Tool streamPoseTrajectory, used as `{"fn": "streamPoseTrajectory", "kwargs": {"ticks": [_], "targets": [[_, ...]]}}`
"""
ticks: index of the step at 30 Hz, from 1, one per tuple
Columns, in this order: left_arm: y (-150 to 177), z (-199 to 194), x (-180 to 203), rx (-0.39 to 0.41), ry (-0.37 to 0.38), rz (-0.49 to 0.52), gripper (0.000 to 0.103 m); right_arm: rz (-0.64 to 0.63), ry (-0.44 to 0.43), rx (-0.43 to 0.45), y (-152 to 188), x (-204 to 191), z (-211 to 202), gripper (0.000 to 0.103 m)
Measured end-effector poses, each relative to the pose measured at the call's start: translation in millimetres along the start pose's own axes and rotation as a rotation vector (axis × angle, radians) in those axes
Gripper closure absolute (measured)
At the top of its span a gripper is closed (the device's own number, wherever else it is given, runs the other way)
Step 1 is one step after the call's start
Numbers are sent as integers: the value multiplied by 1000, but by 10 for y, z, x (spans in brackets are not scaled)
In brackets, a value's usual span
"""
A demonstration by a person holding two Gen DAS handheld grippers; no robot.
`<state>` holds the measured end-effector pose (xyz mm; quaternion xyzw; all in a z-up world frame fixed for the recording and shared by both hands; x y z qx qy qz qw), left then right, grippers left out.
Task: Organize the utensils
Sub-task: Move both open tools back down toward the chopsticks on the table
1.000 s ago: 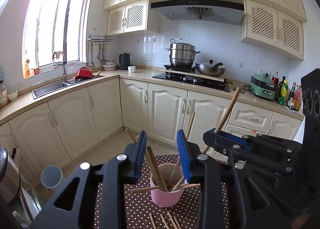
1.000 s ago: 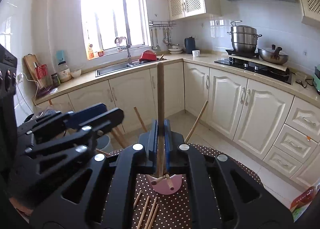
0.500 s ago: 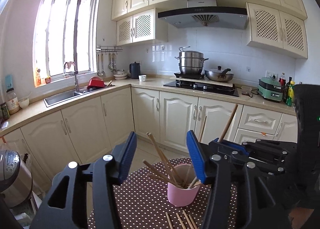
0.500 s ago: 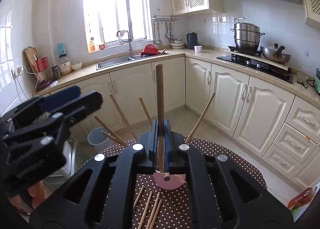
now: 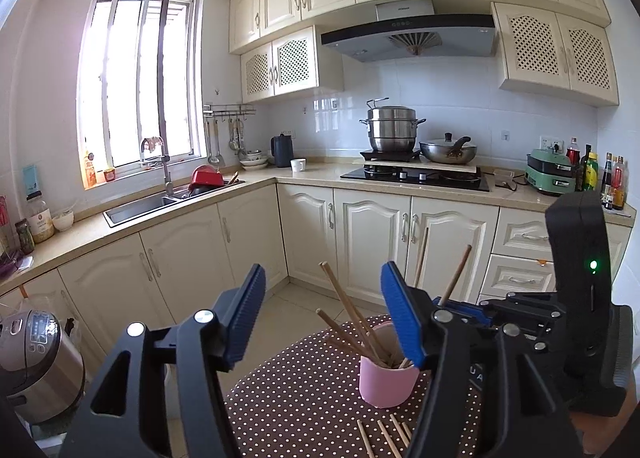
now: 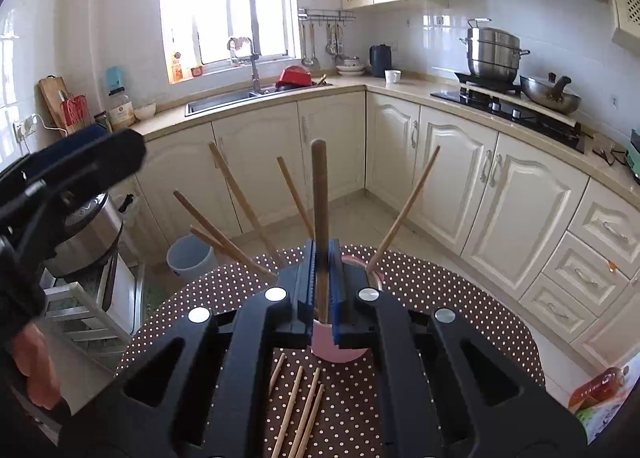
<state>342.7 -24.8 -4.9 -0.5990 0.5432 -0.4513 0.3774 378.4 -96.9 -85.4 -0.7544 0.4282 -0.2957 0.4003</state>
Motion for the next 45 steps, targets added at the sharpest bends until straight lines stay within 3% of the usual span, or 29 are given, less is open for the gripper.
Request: {"fn": "streamPoseTrajectory", "kwargs": {"ticks": [7, 9, 11, 24, 32, 36, 45], "targets": [[22, -24, -133, -7, -13, -23, 41, 7, 11, -1, 35, -18, -84, 93], [40, -27, -167, -11, -17, -29, 40, 8, 12, 4, 28, -38, -127, 71], [49, -39, -187, -15, -19, -34, 40, 7, 20, 23, 10, -51, -199, 56], [170, -287, -343, -39, -20, -70, 37, -14, 7, 86, -17, -230, -693, 56], [380, -485, -365, -85, 10, -90, 35, -9, -2, 103, 159, -254, -987, 56], [645, -520, -365, -143, 25, -90, 35, -11, 3, 86, 359, -275, -1024, 56], [1647, -152, -289, -415, 21, -39, 35, 23, -1, -61, 1141, -265, -660, 56]]}}
Point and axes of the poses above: each gripper's, at about its wrist camera, not at the fingertips, and z roughly the way its jaws point, x to its right, y to its underside, the point moved 10 cm from there along z, roughly the way its jaws point, and after that the axes turned 12 degrees about -z, right-handed, at the moved point
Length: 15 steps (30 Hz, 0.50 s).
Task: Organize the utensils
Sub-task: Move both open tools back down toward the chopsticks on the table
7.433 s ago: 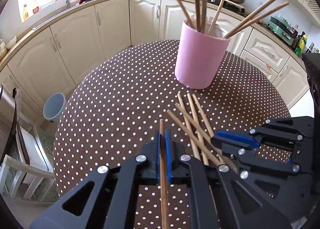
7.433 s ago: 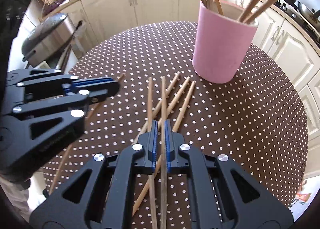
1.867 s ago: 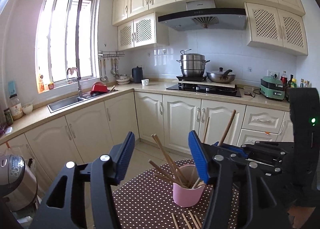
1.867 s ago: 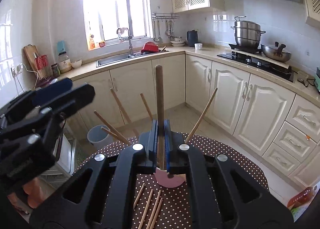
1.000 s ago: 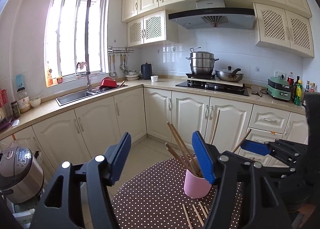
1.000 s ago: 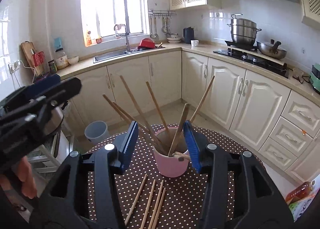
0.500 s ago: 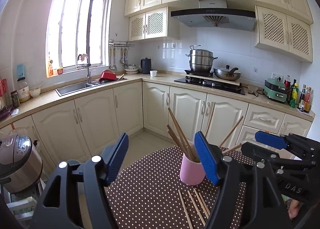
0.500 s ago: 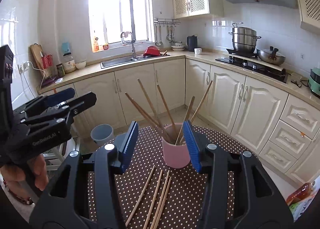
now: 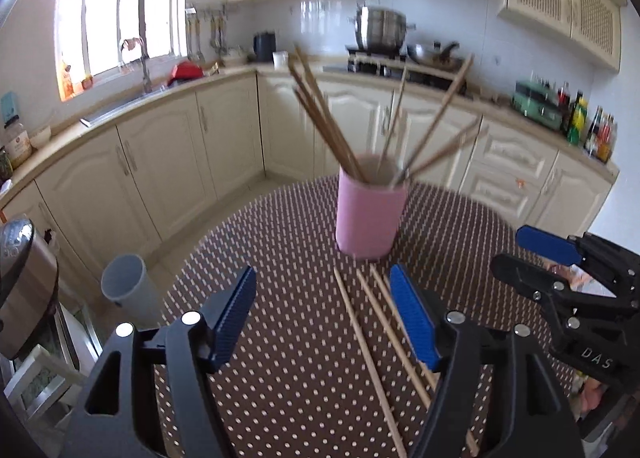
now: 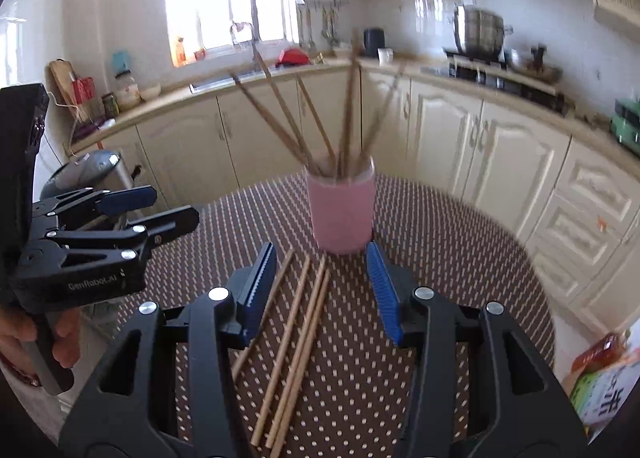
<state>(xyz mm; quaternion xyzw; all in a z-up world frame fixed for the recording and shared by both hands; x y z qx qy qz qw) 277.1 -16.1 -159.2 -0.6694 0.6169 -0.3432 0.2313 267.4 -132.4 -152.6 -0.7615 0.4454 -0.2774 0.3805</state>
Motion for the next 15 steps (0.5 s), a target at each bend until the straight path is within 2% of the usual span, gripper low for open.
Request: {"fn": "streamPoseTrajectory", "kwargs": {"ticks": [8, 13, 15], "targets": [[472, 688, 57, -224, 9, -17, 35, 67, -36, -155, 601, 27, 508, 56], [575, 986, 84, -275, -18, -5, 35, 73, -67, -210, 783, -18, 716, 56], [602, 1074, 92, -291, -22, -2, 47, 70, -75, -220, 811, -39, 771, 56]]}}
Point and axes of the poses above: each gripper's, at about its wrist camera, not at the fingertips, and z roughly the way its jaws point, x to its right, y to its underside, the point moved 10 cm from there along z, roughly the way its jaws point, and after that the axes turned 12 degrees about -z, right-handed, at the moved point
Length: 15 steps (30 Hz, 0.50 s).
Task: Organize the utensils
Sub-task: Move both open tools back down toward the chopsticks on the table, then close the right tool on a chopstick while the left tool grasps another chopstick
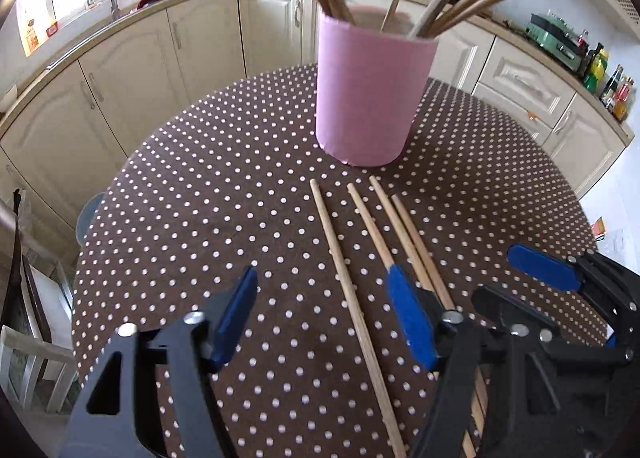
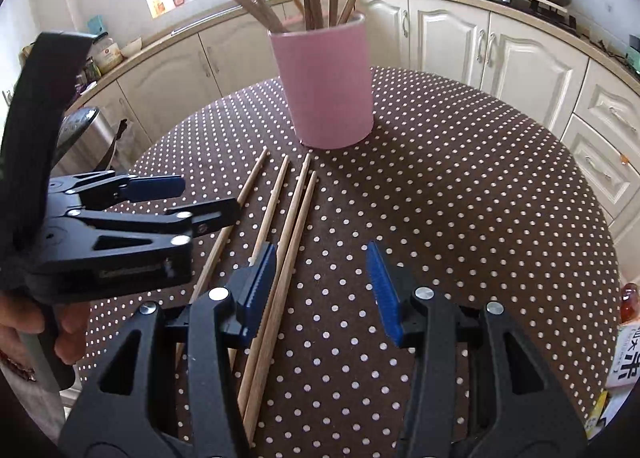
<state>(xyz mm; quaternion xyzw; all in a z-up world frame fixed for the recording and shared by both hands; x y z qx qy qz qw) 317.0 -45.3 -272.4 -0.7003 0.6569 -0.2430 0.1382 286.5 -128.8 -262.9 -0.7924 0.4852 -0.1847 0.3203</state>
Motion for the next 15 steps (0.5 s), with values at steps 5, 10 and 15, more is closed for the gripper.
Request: {"fn": "streamPoseTrajectory", "kwargs": {"ticks": [5, 10, 15], "targets": [[-34, 182, -26, -24, -23, 19, 66, -7, -16, -22, -4, -26, 138, 56], [-81, 230, -31, -13, -26, 31, 80, -31, 11, -62, -1, -27, 290, 56], [-169, 301, -23, -19, -30, 34, 85, -56, 27, -87, -27, -59, 370, 68]]}}
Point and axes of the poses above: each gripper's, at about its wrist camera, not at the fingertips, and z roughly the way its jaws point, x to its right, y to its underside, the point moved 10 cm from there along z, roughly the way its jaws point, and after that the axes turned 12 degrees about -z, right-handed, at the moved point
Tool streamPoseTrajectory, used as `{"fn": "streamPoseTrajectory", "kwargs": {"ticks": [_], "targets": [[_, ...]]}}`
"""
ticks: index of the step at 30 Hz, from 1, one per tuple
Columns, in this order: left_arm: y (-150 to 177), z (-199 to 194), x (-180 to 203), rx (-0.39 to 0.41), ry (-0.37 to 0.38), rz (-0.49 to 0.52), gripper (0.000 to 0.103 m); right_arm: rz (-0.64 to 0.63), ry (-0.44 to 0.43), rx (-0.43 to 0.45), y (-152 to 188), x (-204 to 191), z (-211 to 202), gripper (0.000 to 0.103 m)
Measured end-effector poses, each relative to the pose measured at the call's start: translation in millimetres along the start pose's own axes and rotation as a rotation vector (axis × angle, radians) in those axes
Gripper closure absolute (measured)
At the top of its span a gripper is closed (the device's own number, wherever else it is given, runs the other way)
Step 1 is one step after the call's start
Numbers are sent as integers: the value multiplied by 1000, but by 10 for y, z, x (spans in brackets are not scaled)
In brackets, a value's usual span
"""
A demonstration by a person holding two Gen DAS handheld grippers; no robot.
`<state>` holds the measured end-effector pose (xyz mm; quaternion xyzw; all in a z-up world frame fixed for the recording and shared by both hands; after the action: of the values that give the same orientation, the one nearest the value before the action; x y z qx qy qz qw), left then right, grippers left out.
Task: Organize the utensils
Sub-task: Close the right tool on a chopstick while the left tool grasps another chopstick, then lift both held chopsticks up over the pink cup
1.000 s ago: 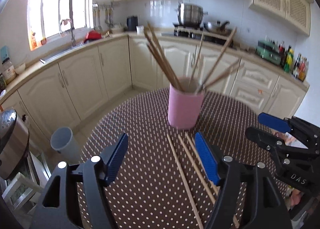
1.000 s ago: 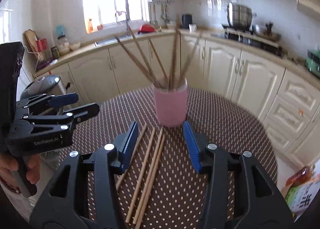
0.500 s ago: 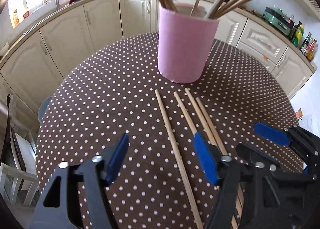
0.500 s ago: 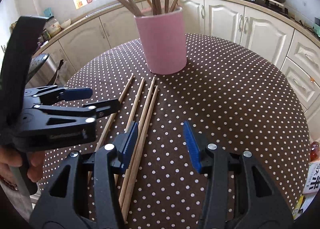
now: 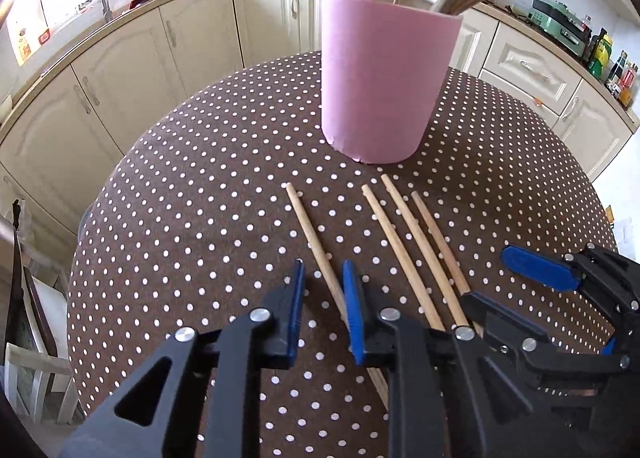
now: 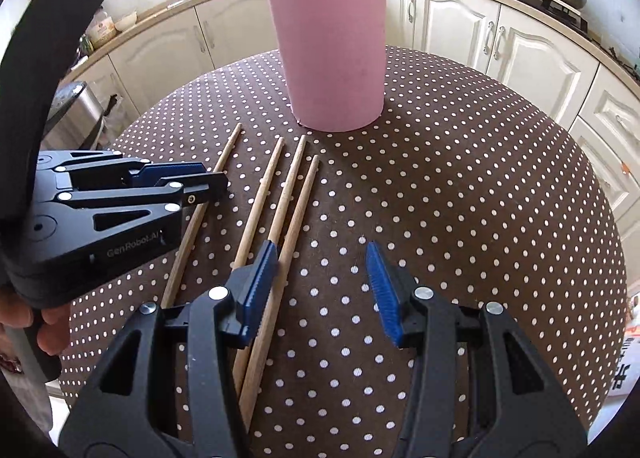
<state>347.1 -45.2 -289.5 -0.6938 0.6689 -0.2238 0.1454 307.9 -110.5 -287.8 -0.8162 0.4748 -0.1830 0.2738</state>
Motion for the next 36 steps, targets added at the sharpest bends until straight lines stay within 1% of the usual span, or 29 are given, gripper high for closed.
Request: {"fn": "streamPoseTrajectory", "kwargs": {"ticks": [2, 3, 8, 10, 13, 14, 16, 20, 24, 32, 36], "targets": [[-39, 25, 2, -5, -1, 0, 91, -22, 18, -23, -48, -31, 62, 71], [-106, 53, -26, -8, 0, 0, 92, -31, 23, -37, -60, -40, 81, 71], [-209, 97, -14, -14, -4, 0, 94, -55, 22, -106, -204, -66, 213, 71], [-220, 114, 5, -17, -3, 3, 94, -61, 18, -124, -248, -61, 255, 73], [-221, 127, 28, -27, 14, -7, 97, -66, 12, -141, -344, -56, 320, 84], [-226, 136, 53, -26, 15, -8, 97, -64, 6, -143, -375, -55, 340, 91], [-240, 129, 54, -24, 19, -6, 97, -56, -4, -141, -374, -39, 344, 92], [-224, 34, 19, -9, 30, -11, 97, -20, -32, -122, -327, -35, 305, 97], [-225, -202, 78, 31, 47, -6, 97, 15, -57, -86, -293, 4, 182, 97], [-340, -851, 154, 153, 101, 2, 97, 48, -88, 54, -465, 14, -374, 97], [-336, -1189, 175, 214, 131, 2, 97, 53, -97, 119, -545, -6, -673, 97]]}}
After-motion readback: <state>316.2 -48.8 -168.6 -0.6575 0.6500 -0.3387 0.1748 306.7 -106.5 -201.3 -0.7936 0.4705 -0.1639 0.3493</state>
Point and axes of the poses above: each gripper's, at about its wrist camera, not at the fingertips, and z roughly the way its jaws point, x to its right, y to its underside, the point moved 10 cm from there along z, roughly the way its jaws point, and after that the axes turned 12 degrees about -z, right-handed, at the moved point
